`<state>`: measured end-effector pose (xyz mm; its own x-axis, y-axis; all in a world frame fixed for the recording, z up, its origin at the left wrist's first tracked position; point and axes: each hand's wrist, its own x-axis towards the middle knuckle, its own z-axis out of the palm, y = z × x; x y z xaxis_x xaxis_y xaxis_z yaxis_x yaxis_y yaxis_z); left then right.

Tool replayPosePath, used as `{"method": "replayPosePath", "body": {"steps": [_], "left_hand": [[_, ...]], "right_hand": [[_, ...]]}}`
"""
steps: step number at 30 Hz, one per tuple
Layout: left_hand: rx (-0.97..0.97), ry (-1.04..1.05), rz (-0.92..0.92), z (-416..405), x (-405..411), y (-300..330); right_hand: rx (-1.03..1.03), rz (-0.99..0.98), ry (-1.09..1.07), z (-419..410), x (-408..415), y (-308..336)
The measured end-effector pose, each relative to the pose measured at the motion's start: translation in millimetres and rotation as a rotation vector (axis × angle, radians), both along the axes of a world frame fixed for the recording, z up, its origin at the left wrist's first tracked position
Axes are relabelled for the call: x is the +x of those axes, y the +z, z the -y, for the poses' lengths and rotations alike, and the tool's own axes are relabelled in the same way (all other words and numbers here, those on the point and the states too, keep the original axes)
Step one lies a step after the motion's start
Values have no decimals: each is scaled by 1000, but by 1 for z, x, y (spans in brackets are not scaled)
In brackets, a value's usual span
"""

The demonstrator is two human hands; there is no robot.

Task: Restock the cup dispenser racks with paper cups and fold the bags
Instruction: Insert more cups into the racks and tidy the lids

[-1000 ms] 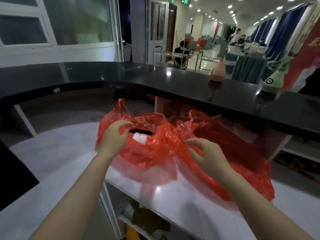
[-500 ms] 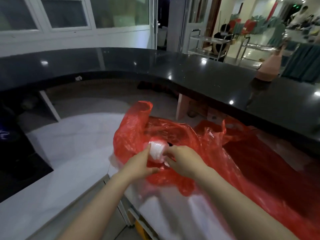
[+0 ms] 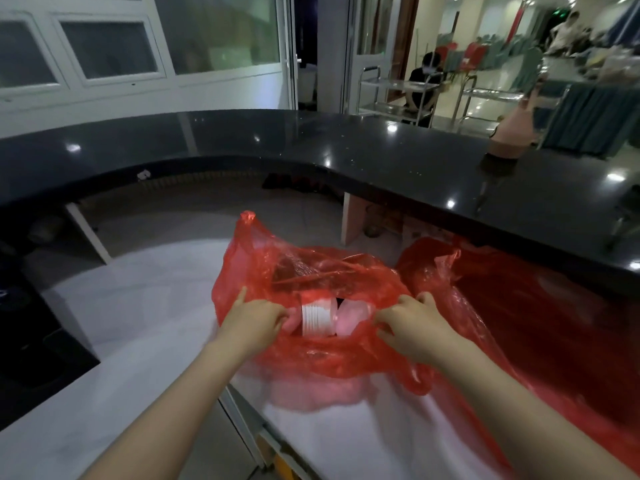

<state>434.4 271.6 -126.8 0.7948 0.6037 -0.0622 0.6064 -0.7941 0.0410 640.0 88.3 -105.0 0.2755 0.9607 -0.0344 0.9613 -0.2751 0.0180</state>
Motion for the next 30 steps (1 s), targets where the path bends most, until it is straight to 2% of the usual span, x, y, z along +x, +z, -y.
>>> {"method": "replayPosePath", "body": {"steps": [3, 6, 9, 11, 14, 16, 19, 22, 24, 26, 30], "left_hand": [[86, 35, 14, -1, -5, 0], [71, 38, 78, 2, -12, 1], [106, -34, -2, 0, -17, 0], [177, -72, -73, -5, -22, 1], [321, -141, -116, -15, -25, 3], [344, -190, -166, -21, -23, 3], [286, -190, -351, -29, -15, 0], [153, -90, -487, -43, -6, -3], [18, -31, -457, -57, 0, -9], [-108, -6, -352, -72, 4, -17], [-241, -53, -119, -100, 4, -37]], "right_hand": [[167, 33, -36, -4, -8, 3], [358, 35, -27, -16, -26, 10], [503, 59, 2, -27, -41, 11], [525, 75, 11, -33, -41, 11], [413, -17, -29, -38, -30, 7], [338, -82, -57, -39, -22, 1], [113, -138, -80, -41, -12, -7], [-51, -142, -93, -44, -3, -14], [-98, -143, -87, -49, 3, -21], [-154, -170, -89, -54, 8, -31], [-239, -274, -123, -67, 9, -52]]}}
